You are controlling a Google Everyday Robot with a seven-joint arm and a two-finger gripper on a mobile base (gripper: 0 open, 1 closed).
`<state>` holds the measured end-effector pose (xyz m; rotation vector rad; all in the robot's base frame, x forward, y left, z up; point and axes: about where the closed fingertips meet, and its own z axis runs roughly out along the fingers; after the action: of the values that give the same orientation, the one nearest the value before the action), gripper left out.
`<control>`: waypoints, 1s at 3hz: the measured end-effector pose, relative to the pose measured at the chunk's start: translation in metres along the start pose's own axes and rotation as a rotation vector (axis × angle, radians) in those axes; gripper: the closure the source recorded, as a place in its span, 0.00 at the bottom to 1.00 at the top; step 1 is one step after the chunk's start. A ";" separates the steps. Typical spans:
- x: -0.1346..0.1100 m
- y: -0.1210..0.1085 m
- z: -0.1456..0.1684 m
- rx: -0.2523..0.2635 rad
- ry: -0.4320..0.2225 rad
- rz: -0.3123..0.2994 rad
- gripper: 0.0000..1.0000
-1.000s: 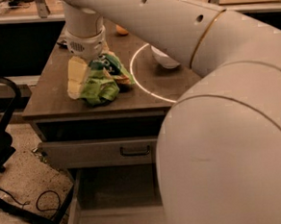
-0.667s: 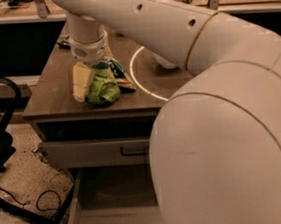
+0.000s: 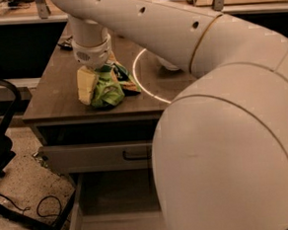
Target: Place green rice chip bag into middle drawer
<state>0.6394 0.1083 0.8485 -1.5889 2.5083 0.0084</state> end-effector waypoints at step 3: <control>-0.002 -0.001 0.001 0.003 -0.005 -0.001 1.00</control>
Offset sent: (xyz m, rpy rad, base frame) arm 0.0000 0.0000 0.0000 0.0000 0.0000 0.0000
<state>0.6410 0.1096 0.8481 -1.5869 2.5030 0.0076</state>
